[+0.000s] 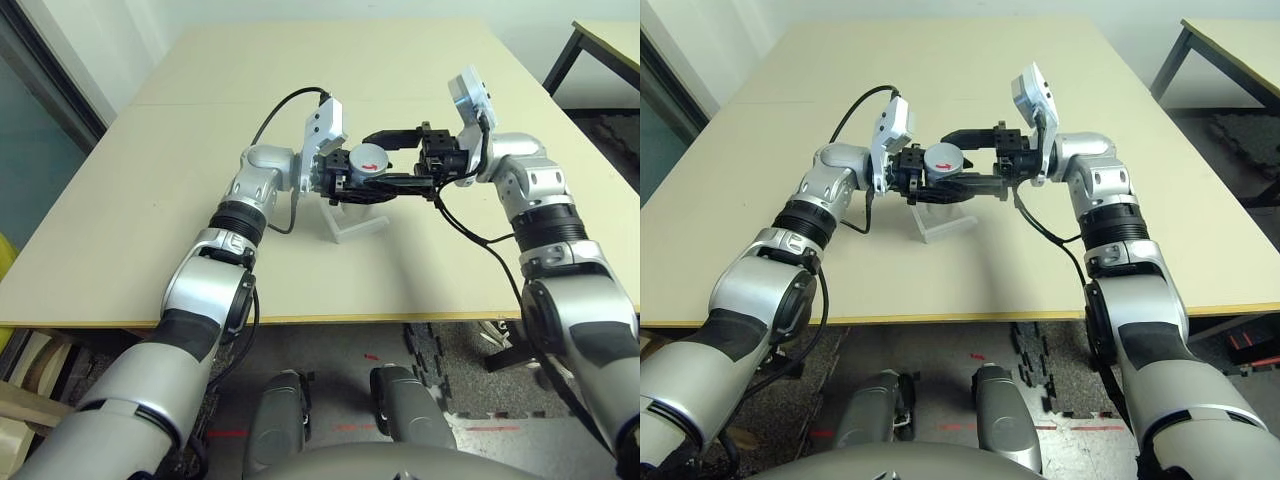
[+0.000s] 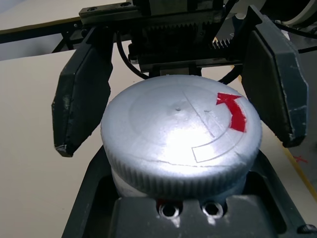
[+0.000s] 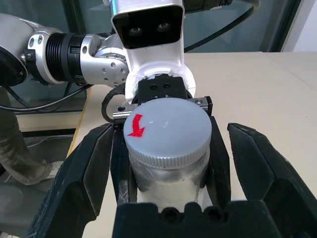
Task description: Pour the medicine from the bottle into the box.
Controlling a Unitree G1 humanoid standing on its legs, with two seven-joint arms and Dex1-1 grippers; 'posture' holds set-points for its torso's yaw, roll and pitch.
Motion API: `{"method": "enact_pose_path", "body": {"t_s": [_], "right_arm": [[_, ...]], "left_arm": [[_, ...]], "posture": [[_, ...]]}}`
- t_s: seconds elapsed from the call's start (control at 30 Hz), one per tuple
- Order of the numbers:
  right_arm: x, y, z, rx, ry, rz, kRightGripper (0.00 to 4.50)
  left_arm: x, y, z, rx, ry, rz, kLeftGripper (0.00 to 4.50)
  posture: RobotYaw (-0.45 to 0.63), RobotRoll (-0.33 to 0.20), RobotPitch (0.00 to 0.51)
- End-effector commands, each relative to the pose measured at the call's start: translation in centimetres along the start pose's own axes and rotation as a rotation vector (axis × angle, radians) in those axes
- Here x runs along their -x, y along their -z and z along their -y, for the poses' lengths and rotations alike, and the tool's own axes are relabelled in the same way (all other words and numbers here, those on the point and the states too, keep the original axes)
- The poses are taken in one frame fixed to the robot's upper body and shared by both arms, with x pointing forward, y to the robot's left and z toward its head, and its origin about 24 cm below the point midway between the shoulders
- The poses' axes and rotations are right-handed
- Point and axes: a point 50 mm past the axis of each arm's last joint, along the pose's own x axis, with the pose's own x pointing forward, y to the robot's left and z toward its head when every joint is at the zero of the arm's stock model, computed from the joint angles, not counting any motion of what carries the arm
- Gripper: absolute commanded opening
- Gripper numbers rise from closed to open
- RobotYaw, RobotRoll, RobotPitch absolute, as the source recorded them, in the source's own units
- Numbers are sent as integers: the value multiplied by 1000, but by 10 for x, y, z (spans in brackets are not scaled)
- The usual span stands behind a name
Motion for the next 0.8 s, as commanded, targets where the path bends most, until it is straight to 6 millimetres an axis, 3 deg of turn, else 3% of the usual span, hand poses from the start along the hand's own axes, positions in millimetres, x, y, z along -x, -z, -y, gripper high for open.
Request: {"method": "enact_pose_path", "body": {"t_s": [0.03,0.1,0.17,0.33,0.8], "right_arm": [[-2,-1,1,11,2,-11,4500],[-3,-2,1,11,3,-8,4500],[-4,-1,1,10,3,-3,4126],[-7,-1,1,8,4,12,2577],[-3,-12,0,-67,15,178,2574]], "left_arm": [[-2,1,2,0,18,-13,2725],[-2,1,2,1,19,-13,2725],[-2,2,2,3,19,-13,2725],[-1,3,3,7,17,-17,2725],[3,6,3,31,-2,-7,2725]], "posture": [[-251,0,82],[-250,0,83],[-247,0,86],[-242,0,90],[-231,0,97]]}}
